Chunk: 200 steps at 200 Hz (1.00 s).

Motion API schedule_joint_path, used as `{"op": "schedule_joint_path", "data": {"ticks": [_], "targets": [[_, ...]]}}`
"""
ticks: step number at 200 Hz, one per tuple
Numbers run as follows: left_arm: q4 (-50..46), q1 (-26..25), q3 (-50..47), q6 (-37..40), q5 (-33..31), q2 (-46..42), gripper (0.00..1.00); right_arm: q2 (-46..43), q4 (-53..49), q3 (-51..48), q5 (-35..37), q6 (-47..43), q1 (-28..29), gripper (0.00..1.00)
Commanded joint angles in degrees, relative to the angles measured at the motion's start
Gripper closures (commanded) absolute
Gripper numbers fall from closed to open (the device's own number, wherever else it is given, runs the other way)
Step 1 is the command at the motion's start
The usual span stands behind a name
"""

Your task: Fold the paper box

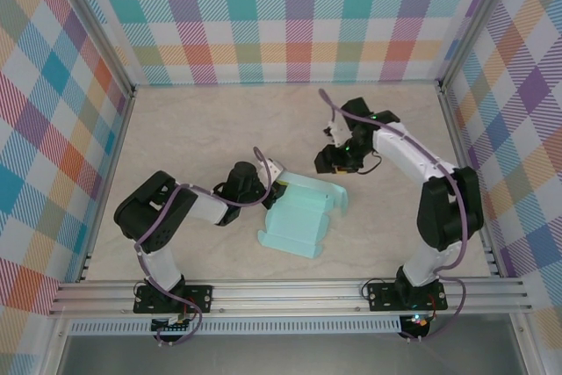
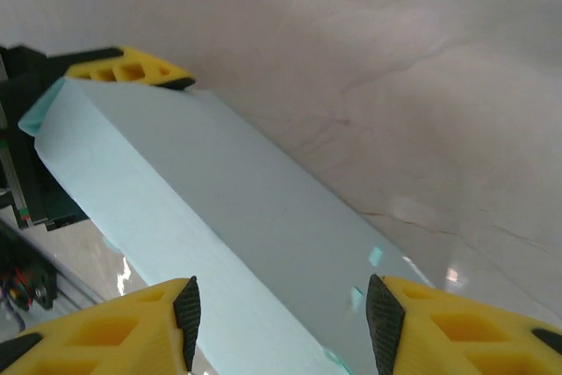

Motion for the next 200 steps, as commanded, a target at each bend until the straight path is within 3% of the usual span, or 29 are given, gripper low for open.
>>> {"op": "schedule_joint_path", "data": {"ticks": [1,60,99,127,200], "targets": [[9.43,-0.70,-3.65,-2.07,-0.83,1.35,0.94,2.93,-0.57,1.81,-5.30,-3.64,2.25,0.45],[12.35,-0.88,-3.45,-2.88,-2.37,3.66,0.85,6.84,-2.65,4.14,-3.79,-4.62,5.05,0.50],[11.81,-0.88,-3.49,-2.66,-3.88,2.43,0.60,6.63,-1.05,2.80,-0.70,-4.88,5.94,0.53],[13.23,-0.96,-5.54,-3.65,-3.25,1.67,0.51,7.37,-1.38,2.74,2.74,-5.58,6.53,0.56],[14.94,-0.88,-10.84,-5.60,-10.36,-6.23,0.48,7.28,-0.16,1.51,4.88,-5.27,6.97,0.59]]}}
